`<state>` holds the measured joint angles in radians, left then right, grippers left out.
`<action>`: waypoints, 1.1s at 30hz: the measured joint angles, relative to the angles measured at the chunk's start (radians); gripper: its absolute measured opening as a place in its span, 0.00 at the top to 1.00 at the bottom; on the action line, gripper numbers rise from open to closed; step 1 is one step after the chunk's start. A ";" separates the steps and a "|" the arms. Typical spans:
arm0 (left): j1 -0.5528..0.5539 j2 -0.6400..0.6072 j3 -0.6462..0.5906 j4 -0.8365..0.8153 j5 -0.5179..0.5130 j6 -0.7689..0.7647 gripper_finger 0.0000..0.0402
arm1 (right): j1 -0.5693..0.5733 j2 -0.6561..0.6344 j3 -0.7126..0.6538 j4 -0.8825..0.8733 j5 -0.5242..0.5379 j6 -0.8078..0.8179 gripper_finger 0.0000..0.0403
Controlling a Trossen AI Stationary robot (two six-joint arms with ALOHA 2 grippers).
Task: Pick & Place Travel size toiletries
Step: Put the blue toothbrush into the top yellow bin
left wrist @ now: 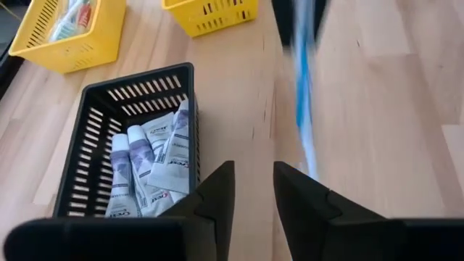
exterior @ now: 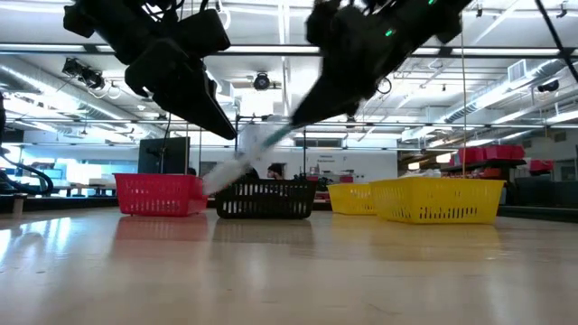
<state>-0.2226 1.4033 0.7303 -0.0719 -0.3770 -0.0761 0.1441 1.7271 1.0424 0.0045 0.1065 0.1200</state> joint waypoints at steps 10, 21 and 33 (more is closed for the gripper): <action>0.000 0.000 0.000 -0.014 0.000 -0.017 0.82 | 0.025 -0.321 0.000 -0.515 0.080 0.147 0.91; 0.000 0.000 0.000 -0.006 0.007 -0.017 0.88 | -0.111 -0.543 0.000 -0.765 0.405 0.134 0.91; 0.000 0.000 0.000 0.027 0.041 -0.024 0.88 | -0.404 -0.430 0.000 -0.692 0.234 0.023 0.91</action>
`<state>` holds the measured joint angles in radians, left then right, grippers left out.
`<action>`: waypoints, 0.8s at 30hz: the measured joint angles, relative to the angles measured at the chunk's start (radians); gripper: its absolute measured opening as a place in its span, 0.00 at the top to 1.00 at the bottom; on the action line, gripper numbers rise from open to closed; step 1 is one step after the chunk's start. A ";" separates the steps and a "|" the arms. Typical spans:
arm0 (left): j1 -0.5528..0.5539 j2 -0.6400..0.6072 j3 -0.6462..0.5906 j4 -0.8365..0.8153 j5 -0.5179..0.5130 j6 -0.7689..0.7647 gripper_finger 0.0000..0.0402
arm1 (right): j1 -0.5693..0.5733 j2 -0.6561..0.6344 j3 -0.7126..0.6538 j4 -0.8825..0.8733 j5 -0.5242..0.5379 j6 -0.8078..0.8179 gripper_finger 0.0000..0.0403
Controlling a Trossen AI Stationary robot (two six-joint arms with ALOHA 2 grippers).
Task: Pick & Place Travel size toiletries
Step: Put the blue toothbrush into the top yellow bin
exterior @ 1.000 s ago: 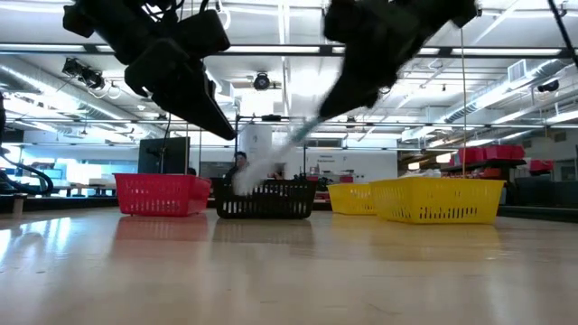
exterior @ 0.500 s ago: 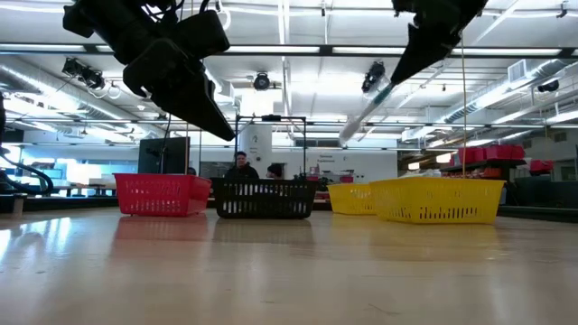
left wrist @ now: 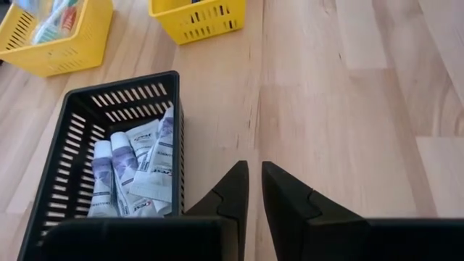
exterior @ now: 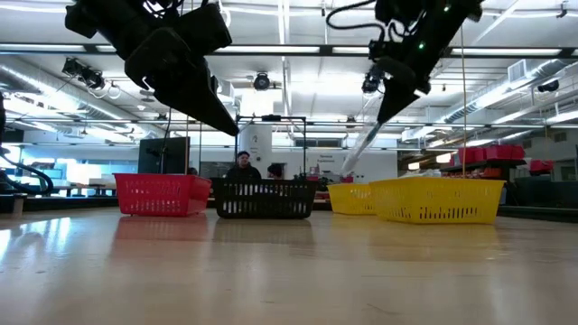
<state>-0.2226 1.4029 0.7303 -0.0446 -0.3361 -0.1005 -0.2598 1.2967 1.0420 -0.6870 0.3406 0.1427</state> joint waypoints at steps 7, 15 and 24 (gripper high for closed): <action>0.000 0.000 0.000 0.001 0.000 -0.001 0.89 | -0.087 0.077 0.000 0.067 -0.031 -0.054 0.91; 0.000 0.000 0.000 0.001 0.000 0.007 0.89 | -0.168 0.138 0.000 0.094 -0.109 -0.061 0.91; 0.000 0.000 0.000 0.001 0.001 0.007 0.89 | -0.227 0.170 0.000 0.096 -0.171 -0.093 0.89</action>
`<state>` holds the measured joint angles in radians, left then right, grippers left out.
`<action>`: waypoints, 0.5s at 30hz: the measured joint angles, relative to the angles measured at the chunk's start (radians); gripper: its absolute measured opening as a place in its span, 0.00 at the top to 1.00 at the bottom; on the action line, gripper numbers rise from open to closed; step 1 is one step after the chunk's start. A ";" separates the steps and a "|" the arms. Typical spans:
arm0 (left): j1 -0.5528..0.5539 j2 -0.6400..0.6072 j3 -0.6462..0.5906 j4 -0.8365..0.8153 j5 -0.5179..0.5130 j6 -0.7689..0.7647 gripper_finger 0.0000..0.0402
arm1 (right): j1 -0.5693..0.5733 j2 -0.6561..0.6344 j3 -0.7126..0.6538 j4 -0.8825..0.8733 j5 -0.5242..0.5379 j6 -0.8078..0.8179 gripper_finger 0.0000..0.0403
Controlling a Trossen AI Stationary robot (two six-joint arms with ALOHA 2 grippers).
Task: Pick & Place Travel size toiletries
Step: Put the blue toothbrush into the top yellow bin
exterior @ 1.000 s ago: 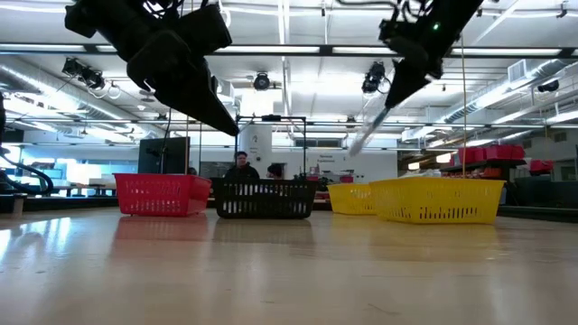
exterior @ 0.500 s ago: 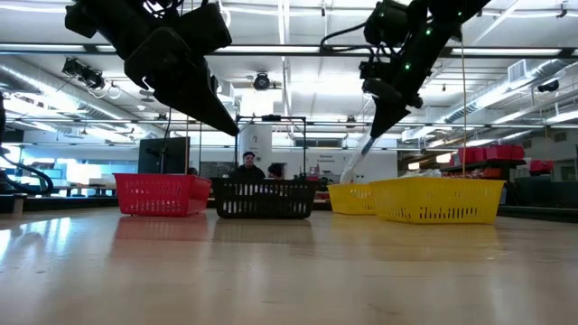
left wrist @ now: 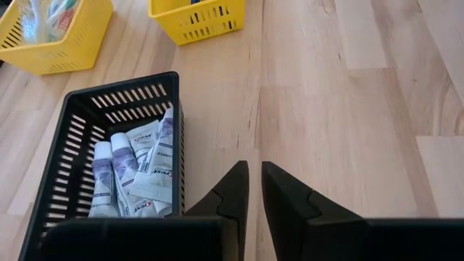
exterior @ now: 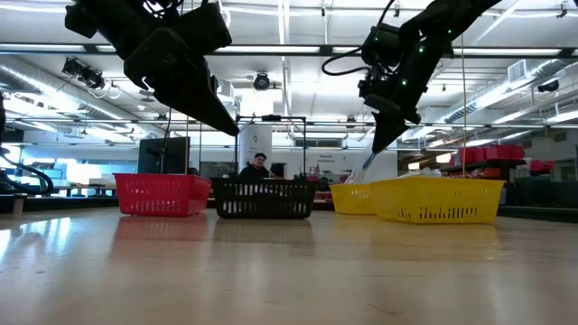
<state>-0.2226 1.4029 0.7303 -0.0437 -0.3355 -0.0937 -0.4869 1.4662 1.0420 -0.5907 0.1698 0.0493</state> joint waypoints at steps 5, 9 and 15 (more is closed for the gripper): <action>0.000 0.000 0.000 0.000 0.000 0.000 0.89 | -0.018 -0.004 0.000 -0.003 -0.037 -0.022 0.83; 0.000 0.000 0.000 0.000 0.003 0.000 0.89 | -0.023 -0.004 0.000 -0.003 -0.015 -0.043 0.75; 0.000 0.000 0.000 0.000 0.037 -0.001 0.89 | -0.023 -0.004 0.000 -0.003 0.117 -0.083 0.67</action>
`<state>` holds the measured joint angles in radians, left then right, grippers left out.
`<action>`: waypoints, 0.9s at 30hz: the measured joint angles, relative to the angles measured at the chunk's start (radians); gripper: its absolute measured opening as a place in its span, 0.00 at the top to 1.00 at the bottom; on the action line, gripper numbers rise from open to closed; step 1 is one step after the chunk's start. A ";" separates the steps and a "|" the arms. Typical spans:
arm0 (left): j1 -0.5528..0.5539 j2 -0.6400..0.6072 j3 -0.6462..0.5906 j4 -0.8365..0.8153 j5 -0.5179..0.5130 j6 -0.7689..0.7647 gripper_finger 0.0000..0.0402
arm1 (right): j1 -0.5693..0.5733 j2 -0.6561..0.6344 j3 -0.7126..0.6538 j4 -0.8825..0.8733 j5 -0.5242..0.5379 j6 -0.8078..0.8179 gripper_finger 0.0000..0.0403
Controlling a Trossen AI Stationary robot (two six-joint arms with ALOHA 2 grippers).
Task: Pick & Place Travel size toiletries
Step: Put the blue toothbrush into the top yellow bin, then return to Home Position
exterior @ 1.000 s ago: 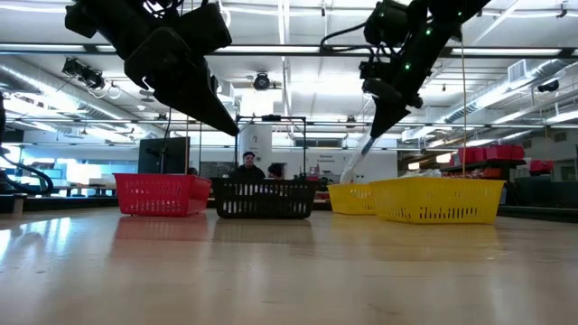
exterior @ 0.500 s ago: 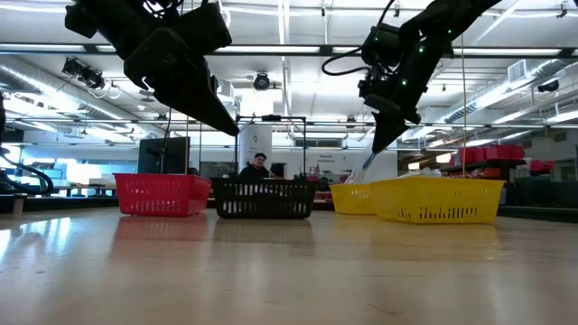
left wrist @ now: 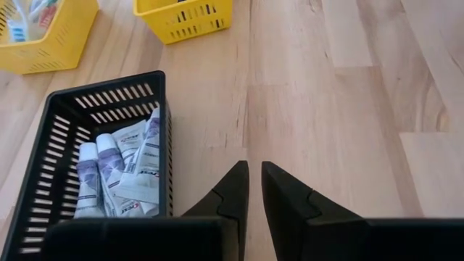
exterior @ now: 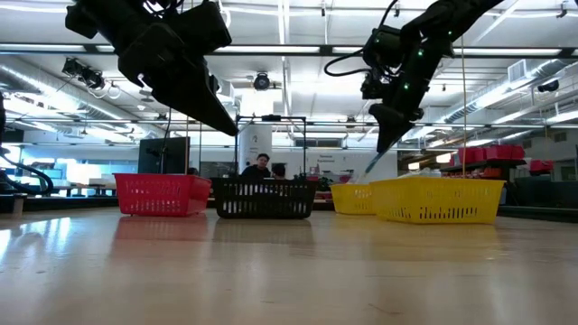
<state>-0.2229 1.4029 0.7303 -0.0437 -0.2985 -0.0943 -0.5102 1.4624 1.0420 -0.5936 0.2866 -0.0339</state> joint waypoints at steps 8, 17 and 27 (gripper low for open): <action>0.000 0.000 0.000 0.000 0.006 -0.008 0.89 | -0.001 0.000 0.000 -0.011 0.023 -0.052 0.60; 0.000 -0.002 0.000 -0.001 -0.001 -0.017 0.89 | 0.009 -0.020 0.000 -0.057 0.000 -0.041 0.40; 0.000 -0.154 0.000 -0.007 -0.050 -0.022 0.89 | 0.045 -0.207 0.000 -0.059 -0.015 -0.035 0.41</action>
<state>-0.2226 1.2484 0.7303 -0.0510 -0.3484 -0.1162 -0.4651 1.2557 1.0420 -0.6525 0.2719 -0.0691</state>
